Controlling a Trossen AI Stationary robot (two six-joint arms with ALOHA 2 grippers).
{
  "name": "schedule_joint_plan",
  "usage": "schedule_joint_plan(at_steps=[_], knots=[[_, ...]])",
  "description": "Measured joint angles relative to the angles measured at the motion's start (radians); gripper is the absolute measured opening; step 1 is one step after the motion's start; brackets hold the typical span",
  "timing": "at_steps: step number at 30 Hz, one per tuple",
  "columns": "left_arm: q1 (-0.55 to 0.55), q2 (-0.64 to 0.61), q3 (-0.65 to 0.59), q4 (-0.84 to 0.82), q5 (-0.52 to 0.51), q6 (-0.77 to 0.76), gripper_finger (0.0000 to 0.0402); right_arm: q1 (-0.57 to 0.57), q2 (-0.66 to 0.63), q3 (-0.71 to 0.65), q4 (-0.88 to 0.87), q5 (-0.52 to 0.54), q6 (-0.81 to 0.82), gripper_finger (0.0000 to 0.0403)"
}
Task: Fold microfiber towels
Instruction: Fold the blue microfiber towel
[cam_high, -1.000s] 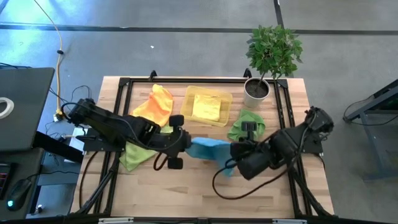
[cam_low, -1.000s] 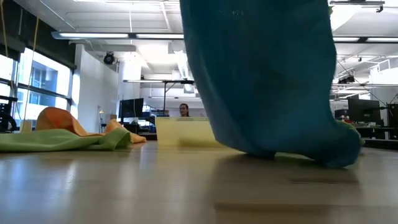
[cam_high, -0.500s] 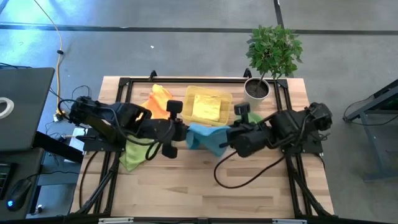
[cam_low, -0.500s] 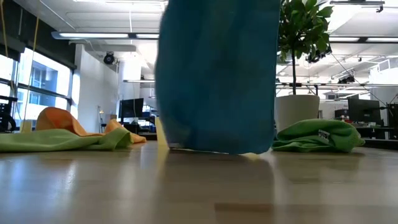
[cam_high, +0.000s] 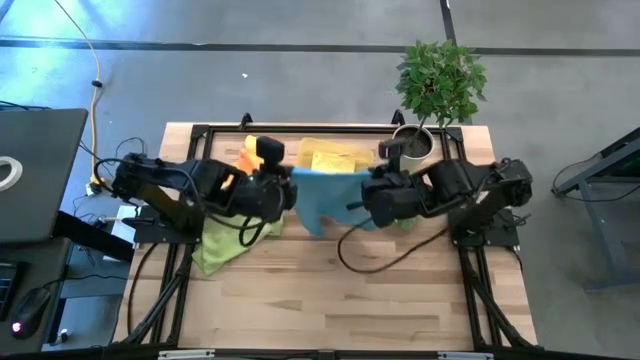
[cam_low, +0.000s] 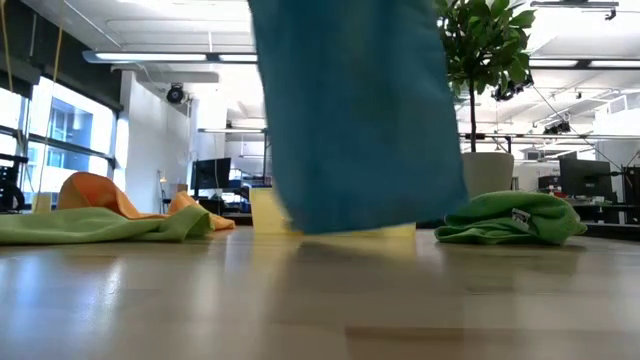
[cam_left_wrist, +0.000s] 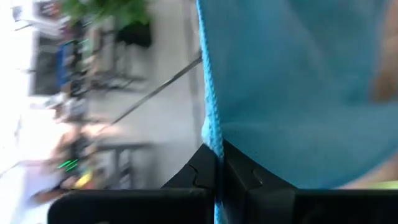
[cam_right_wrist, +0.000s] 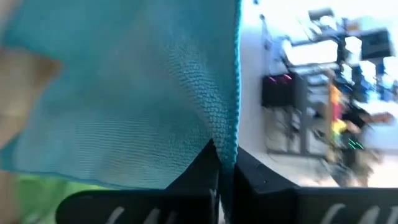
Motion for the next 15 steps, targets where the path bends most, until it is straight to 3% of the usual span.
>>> schedule_joint_plan(at_steps=[5, 8, 11, 15], knots=[[0.027, 0.0, 0.0, 0.003, -0.207, 0.058, 0.0001, -0.051, 0.0, 0.0, 0.001, 0.139, 0.019, 0.0], [0.014, 0.0, 0.0, 0.002, -0.205, 0.008, 0.0001, -0.059, 0.0, 0.0, 0.0, 0.063, 0.073, 0.0], [-0.026, 0.0, 0.0, 0.002, -0.092, -0.107, 0.0001, -0.056, 0.0, -0.001, -0.001, -0.108, 0.158, 0.0], [-0.105, 0.009, -0.006, -0.009, 0.214, -0.338, 0.0001, -0.022, -0.003, -0.058, 0.001, -0.346, 0.293, 0.0]])
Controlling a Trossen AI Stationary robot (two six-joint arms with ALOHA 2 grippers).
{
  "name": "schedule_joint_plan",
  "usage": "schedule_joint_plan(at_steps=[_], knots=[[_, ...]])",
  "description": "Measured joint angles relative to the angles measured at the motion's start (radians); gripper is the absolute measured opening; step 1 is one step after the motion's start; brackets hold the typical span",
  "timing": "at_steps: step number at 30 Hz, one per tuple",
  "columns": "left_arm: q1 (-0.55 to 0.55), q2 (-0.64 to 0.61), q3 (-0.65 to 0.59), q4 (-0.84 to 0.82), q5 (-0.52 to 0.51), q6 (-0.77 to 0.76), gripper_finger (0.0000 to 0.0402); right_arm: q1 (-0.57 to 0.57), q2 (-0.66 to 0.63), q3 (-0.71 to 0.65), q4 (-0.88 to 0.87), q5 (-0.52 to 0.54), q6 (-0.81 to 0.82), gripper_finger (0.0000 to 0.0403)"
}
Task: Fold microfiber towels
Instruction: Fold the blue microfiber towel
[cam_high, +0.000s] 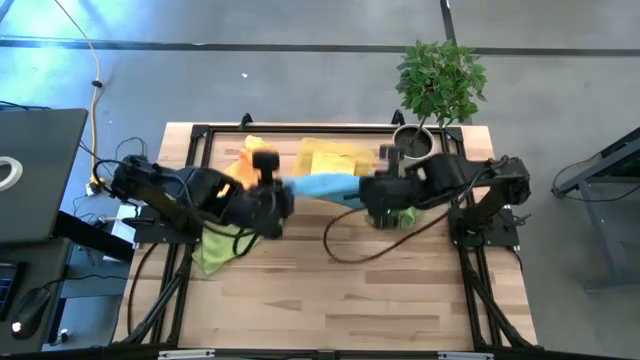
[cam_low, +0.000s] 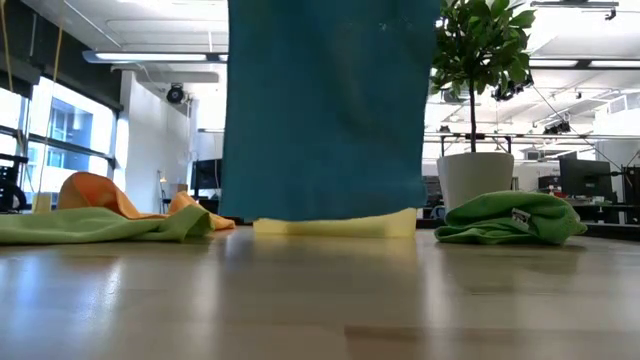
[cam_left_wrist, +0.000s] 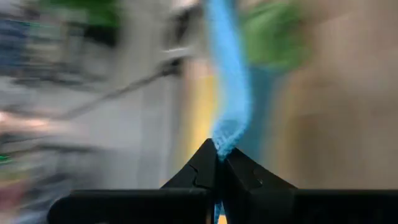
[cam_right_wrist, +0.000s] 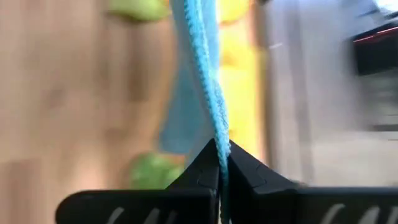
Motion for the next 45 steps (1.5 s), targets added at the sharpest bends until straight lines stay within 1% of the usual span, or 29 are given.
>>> schedule_joint_plan(at_steps=[2, 4, 6, 8, 10, 13, 19, 22, 24, 26, 31, 34, 37, 41, 45], knots=[[-0.045, 0.029, -0.016, -0.001, 0.118, -0.093, 0.0, 0.032, 0.001, -0.066, 0.003, -0.078, 0.045, 0.0], [-0.094, 0.071, -0.033, 0.0, 0.173, -0.148, 0.0, 0.066, 0.001, -0.155, 0.032, -0.145, 0.081, 0.0], [-0.134, 0.113, -0.042, 0.006, 0.202, -0.189, 0.0, 0.101, 0.003, -0.258, 0.085, -0.213, 0.127, 0.0], [-0.169, 0.158, -0.052, 0.011, 0.243, -0.225, 0.0, 0.138, 0.003, -0.363, 0.182, -0.277, 0.167, 0.0], [-0.196, 0.217, -0.055, 0.035, 0.297, -0.244, 0.0, 0.178, 0.003, -0.458, 0.297, -0.363, 0.199, 0.0], [-0.226, 0.297, -0.056, 0.1, 0.385, -0.25, 0.0, 0.231, 0.003, -0.577, 0.507, -0.493, 0.261, 0.0], [-0.266, 0.421, -0.057, 0.209, 0.631, -0.25, 0.0, 0.316, 0.003, -0.75, 0.814, -0.63, 0.385, 0.0], [-0.265, 0.431, -0.056, 0.269, 0.727, -0.25, 0.0, 0.348, 0.003, -0.797, 0.921, -0.699, 0.387, 0.0], [-0.261, 0.431, -0.055, 0.301, 0.763, -0.25, 0.0, 0.364, 0.003, -0.818, 0.968, -0.721, 0.373, 0.0], [-0.253, 0.431, -0.055, 0.316, 0.754, -0.255, 0.0, 0.375, 0.003, -0.826, 0.971, -0.702, 0.333, 0.0], [-0.236, 0.429, -0.055, 0.268, 0.683, -0.334, 0.0, 0.365, 0.006, -0.826, 0.919, -0.57, 0.204, 0.0], [-0.215, 0.429, -0.055, 0.224, 0.659, -0.378, 0.0, 0.333, 0.006, -0.826, 0.844, -0.491, 0.157, 0.0], [-0.198, 0.429, -0.055, 0.187, 0.592, -0.404, 0.0, 0.298, 0.006, -0.826, 0.758, -0.403, 0.13, 0.0], [-0.165, 0.444, -0.055, 0.152, 0.497, -0.387, 0.0, 0.247, 0.006, -0.826, 0.708, -0.364, 0.065, 0.0], [-0.121, 0.476, -0.055, 0.118, 0.46, -0.372, 0.0, 0.19, 0.006, -0.826, 0.709, -0.364, 0.004, 0.0]])
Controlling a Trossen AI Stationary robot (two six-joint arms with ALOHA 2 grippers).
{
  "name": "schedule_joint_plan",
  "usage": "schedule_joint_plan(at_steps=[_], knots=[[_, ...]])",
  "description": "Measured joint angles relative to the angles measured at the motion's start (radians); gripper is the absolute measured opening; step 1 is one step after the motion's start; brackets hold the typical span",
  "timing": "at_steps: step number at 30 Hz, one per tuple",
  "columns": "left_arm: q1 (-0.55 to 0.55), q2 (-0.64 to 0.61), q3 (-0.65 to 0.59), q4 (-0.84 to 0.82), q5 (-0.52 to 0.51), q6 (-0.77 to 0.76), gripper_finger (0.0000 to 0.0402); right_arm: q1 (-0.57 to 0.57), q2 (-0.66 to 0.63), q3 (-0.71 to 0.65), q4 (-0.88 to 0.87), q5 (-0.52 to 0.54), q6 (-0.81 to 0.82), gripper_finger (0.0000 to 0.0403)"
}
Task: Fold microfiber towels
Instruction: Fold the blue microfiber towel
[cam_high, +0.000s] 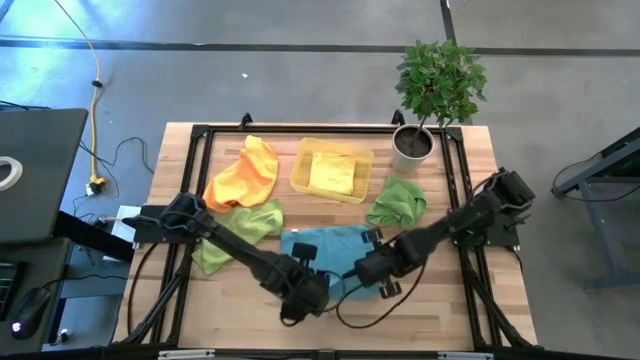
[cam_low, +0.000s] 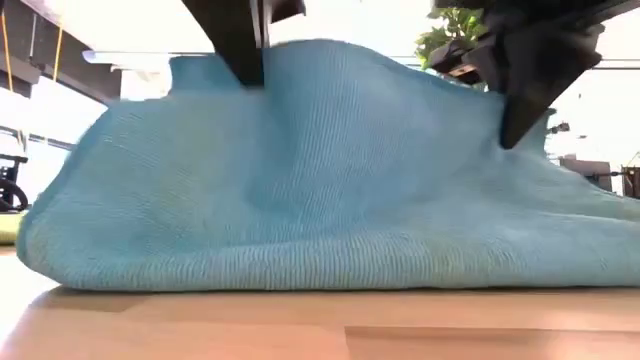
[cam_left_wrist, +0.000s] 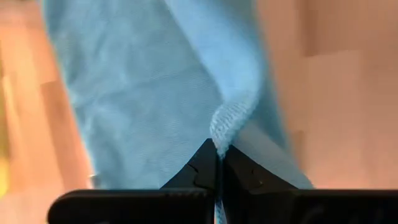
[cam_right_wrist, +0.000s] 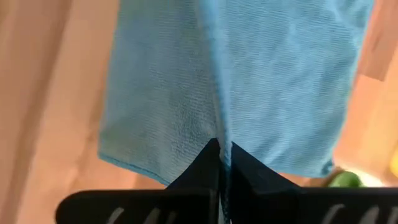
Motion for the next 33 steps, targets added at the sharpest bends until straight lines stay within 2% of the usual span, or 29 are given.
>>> schedule_joint_plan(at_steps=[5, 8, 15, 27, 33], knots=[[0.041, 0.034, 0.0, -0.081, -0.069, 0.019, 0.0, -0.061, 0.0, 0.0, -0.003, 0.006, -0.012, 0.0], [0.051, 0.039, 0.0, -0.129, -0.075, 0.047, 0.0, -0.086, 0.001, -0.033, 0.026, -0.002, -0.042, 0.0001], [0.096, 0.041, -0.064, -0.113, -0.081, 0.076, 0.0, -0.133, 0.001, -0.124, 0.122, -0.019, -0.055, 0.0003], [0.159, 0.042, -0.156, -0.125, -0.058, -0.032, 0.0, -0.211, 0.001, -0.189, 0.214, 0.028, -0.091, 0.0088], [0.181, 0.042, -0.183, -0.127, -0.06, -0.028, 0.0, -0.235, 0.001, -0.195, 0.203, 0.034, -0.071, 0.0103]])
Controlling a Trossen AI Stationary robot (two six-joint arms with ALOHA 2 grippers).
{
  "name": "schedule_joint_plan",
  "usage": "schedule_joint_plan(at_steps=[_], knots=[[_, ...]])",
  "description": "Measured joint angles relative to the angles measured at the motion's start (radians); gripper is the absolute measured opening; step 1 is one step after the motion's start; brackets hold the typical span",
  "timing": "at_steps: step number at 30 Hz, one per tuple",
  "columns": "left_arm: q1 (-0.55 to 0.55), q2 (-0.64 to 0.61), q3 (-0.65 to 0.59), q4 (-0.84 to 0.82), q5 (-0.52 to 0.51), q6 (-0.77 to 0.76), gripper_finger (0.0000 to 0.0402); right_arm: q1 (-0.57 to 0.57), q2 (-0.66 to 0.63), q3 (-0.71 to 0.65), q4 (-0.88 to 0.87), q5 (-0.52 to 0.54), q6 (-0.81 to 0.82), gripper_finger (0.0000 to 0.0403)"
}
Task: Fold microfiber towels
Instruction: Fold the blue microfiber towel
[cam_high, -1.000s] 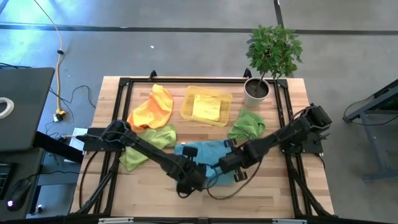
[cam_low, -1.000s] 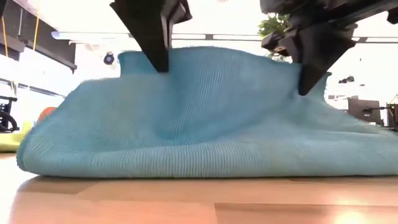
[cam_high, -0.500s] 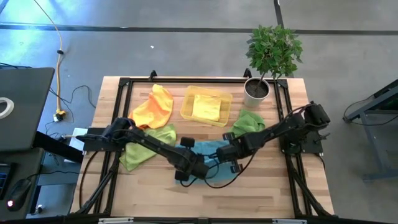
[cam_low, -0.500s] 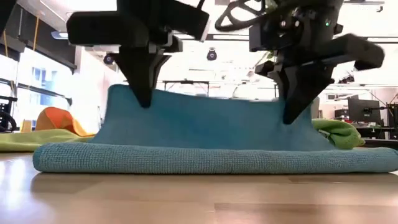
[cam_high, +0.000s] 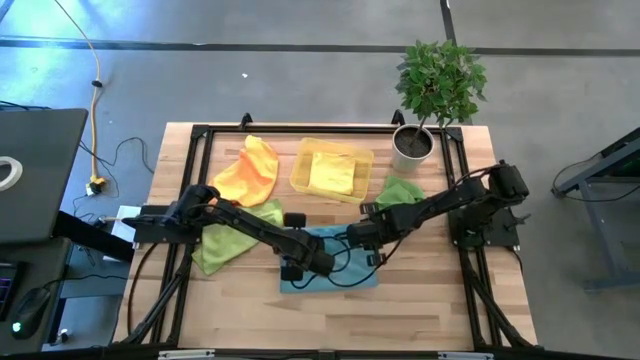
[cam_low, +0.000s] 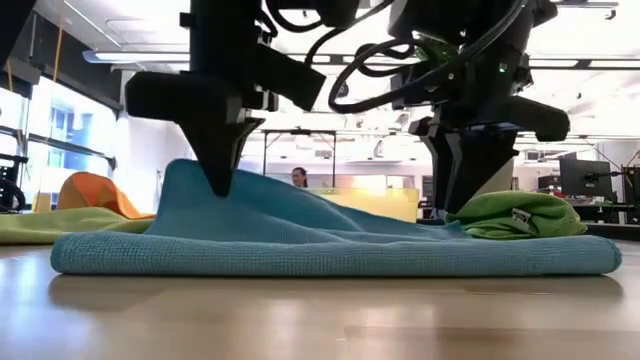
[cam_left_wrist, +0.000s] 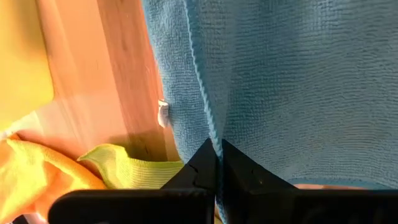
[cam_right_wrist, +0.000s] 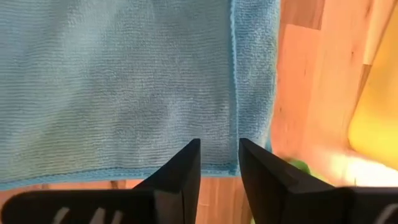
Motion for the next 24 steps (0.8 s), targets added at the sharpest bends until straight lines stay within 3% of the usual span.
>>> schedule_joint_plan(at_steps=[7, 16, 24], knots=[[0.038, 0.0, -0.001, 0.005, -0.005, 0.001, 0.0001, -0.027, 0.0, 0.0, 0.016, -0.021, 0.002, 0.0103], [0.05, 0.0, -0.001, 0.004, -0.027, 0.034, 0.0029, -0.059, 0.0, -0.05, 0.084, -0.146, 0.011, 0.0103], [0.05, 0.0, -0.001, 0.008, -0.046, 0.053, 0.0039, -0.06, 0.0, -0.131, 0.2, -0.12, 0.041, 0.0103]])
